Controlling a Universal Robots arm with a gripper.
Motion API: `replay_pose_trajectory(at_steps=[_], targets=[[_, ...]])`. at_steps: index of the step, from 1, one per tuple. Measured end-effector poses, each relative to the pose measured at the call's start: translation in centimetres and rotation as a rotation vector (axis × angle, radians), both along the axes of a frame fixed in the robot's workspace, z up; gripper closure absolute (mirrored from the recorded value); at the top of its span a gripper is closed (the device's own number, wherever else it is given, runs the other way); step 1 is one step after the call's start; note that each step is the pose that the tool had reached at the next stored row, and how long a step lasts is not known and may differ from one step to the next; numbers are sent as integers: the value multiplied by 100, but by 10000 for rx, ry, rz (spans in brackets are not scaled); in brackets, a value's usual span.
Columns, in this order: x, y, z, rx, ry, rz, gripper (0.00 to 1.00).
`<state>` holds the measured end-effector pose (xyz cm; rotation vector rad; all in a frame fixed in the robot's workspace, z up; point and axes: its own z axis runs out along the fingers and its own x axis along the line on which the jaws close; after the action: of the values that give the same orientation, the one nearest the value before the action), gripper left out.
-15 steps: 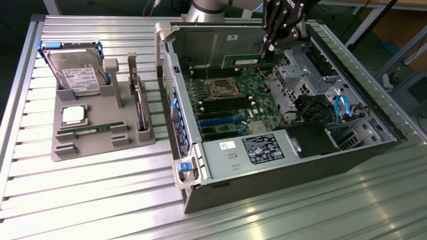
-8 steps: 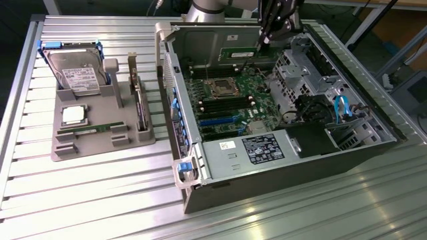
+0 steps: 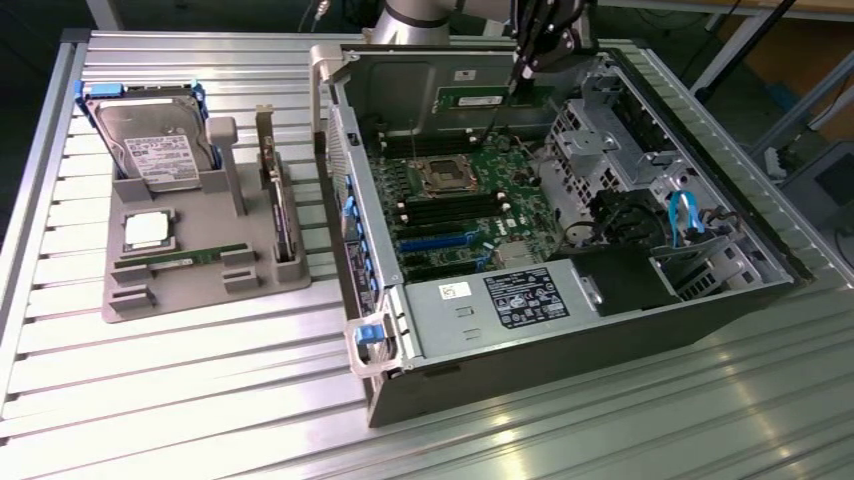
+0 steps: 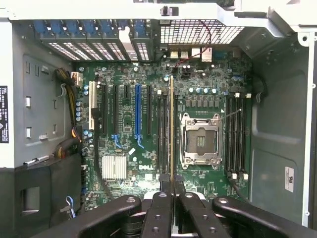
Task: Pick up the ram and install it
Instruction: 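Pick up the ram and move it above insertion slot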
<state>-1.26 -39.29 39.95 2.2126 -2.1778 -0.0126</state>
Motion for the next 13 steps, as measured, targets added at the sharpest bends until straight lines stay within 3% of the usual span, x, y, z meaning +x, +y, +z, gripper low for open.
replay_pose_trajectory(at_steps=[13], targets=[[0,0,-234,1,0,-2,88]])
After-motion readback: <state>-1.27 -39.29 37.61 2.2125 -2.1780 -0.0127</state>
